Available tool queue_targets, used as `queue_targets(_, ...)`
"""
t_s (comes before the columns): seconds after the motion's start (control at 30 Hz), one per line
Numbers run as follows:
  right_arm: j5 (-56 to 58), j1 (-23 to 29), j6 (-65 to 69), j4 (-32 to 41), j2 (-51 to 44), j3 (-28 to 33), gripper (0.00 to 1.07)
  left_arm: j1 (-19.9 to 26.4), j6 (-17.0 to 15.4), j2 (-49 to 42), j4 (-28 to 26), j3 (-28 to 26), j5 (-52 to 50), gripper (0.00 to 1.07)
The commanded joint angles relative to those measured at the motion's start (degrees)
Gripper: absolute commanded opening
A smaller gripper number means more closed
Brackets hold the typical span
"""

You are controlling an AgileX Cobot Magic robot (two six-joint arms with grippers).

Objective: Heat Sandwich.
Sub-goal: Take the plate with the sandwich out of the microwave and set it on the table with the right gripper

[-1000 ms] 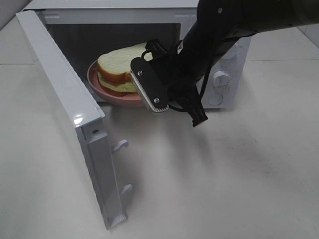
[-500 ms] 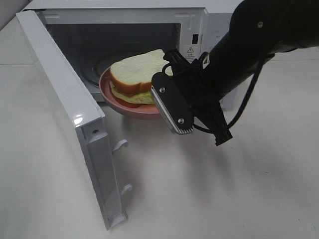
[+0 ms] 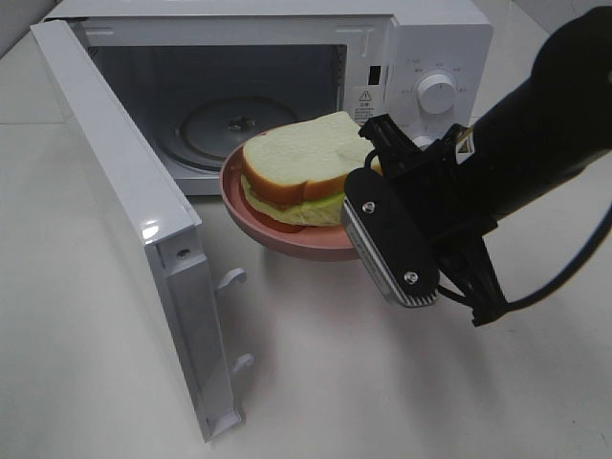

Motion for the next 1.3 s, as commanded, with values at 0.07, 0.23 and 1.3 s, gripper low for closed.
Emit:
queue_targets(0.07, -1.6, 0.2, 0.7, 0.2, -5.6, 3.4, 0.0, 0.3, 0.1, -1.5, 0.2, 0.2, -0.5, 1.0)
queue_targets(0.23, -1.5, 0.2, 3.2, -0.2, -9.3, 6.8, 0.0, 0.3, 0.1, -1.5, 0.2, 0.2, -0.5, 1.0)
queue_targets(1.3, 8.6, 0.2, 29.7, -16.8, -33.5, 21.9, 0.0, 0.3, 0.1, -1.5, 0.2, 0.2, -0.5, 1.0)
